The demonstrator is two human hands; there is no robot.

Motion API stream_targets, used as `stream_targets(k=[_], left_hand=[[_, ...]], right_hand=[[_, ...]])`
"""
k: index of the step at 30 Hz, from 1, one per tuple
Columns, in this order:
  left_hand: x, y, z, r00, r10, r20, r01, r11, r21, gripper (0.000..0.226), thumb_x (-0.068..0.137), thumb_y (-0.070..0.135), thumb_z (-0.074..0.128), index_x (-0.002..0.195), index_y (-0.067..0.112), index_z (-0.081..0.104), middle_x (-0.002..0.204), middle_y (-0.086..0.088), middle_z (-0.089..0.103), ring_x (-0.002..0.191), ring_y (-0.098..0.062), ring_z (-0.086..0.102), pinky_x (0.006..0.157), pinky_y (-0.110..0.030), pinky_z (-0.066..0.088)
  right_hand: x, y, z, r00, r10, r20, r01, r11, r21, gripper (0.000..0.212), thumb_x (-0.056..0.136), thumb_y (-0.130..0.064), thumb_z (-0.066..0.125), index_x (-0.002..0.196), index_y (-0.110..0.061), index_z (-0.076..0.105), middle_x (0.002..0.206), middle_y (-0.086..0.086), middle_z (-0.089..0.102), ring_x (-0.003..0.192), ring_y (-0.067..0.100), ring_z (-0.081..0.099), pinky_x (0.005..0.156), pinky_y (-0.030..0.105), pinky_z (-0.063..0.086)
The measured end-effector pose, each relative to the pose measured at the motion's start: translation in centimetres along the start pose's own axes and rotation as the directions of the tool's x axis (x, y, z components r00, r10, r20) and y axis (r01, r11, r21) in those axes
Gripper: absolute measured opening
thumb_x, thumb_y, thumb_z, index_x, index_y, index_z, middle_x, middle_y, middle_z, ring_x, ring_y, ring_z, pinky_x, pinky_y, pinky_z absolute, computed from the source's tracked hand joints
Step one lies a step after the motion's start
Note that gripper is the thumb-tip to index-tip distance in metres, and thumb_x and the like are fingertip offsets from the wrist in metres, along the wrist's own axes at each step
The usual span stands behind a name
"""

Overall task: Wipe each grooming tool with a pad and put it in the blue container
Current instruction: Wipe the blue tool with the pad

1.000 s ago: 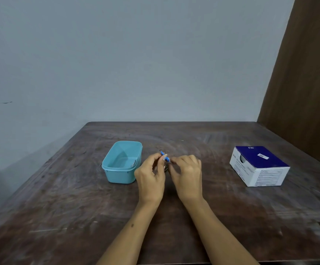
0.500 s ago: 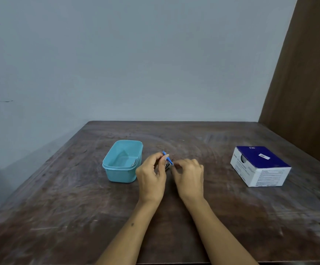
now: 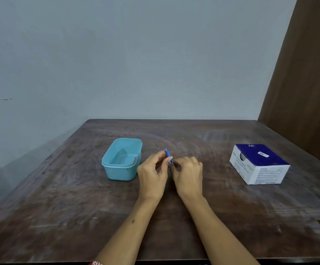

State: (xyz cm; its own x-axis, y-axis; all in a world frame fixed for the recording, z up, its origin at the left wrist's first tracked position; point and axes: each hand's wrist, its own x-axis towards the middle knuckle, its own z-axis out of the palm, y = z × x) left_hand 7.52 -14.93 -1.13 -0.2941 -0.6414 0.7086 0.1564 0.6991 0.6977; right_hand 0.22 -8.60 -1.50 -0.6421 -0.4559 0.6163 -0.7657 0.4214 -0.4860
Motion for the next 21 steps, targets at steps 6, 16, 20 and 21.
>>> stream_targets(k=[6, 16, 20, 21], left_hand=[[0.03, 0.06, 0.07, 0.998, -0.063, -0.017, 0.063, 0.998, -0.030, 0.015, 0.082, 0.004, 0.067, 0.096, 0.008, 0.070, 0.086, 0.001, 0.072, 0.079, -0.007, 0.068, 0.066, -0.014, 0.053], [0.05, -0.12, 0.06, 0.997, -0.070, -0.032, 0.069, 0.997, -0.040, 0.019, 0.082, 0.000, 0.065, 0.099, 0.007, 0.070, 0.088, 0.001, 0.071, 0.080, -0.007, 0.068, 0.069, -0.014, 0.053], [0.12, -0.07, -0.01, 0.997, -0.065, -0.052, 0.064, 0.998, -0.025, 0.017, 0.082, 0.000, 0.065, 0.097, 0.006, 0.070, 0.085, 0.003, 0.071, 0.078, -0.002, 0.066, 0.066, -0.010, 0.051], [0.15, -0.07, -0.02, 0.997, -0.058, -0.053, 0.057, 0.998, -0.016, 0.017, 0.082, 0.000, 0.065, 0.097, 0.006, 0.071, 0.084, 0.005, 0.070, 0.077, 0.000, 0.065, 0.065, -0.009, 0.050]], right_hand=[[-0.04, -0.04, -0.03, 0.999, -0.013, -0.048, 0.014, 0.999, 0.032, 0.002, 0.076, -0.015, 0.073, 0.078, -0.017, 0.072, 0.070, 0.000, 0.067, 0.074, 0.022, 0.056, 0.070, 0.032, 0.034], [0.00, 0.06, -0.17, 0.999, 0.022, 0.037, -0.023, 0.999, 0.032, 0.007, 0.083, -0.018, 0.066, 0.086, -0.018, 0.073, 0.081, 0.000, 0.069, 0.084, 0.022, 0.055, 0.077, 0.033, 0.035], [-0.02, -0.14, -0.24, 1.000, -0.030, 0.000, 0.030, 0.996, 0.080, 0.007, 0.080, -0.015, 0.070, 0.085, -0.018, 0.073, 0.078, -0.001, 0.069, 0.080, 0.020, 0.055, 0.074, 0.029, 0.033], [-0.05, -0.24, -0.19, 0.999, -0.048, -0.019, 0.049, 0.995, 0.087, 0.007, 0.079, -0.015, 0.071, 0.084, -0.018, 0.073, 0.076, -0.001, 0.069, 0.079, 0.020, 0.055, 0.073, 0.028, 0.032]])
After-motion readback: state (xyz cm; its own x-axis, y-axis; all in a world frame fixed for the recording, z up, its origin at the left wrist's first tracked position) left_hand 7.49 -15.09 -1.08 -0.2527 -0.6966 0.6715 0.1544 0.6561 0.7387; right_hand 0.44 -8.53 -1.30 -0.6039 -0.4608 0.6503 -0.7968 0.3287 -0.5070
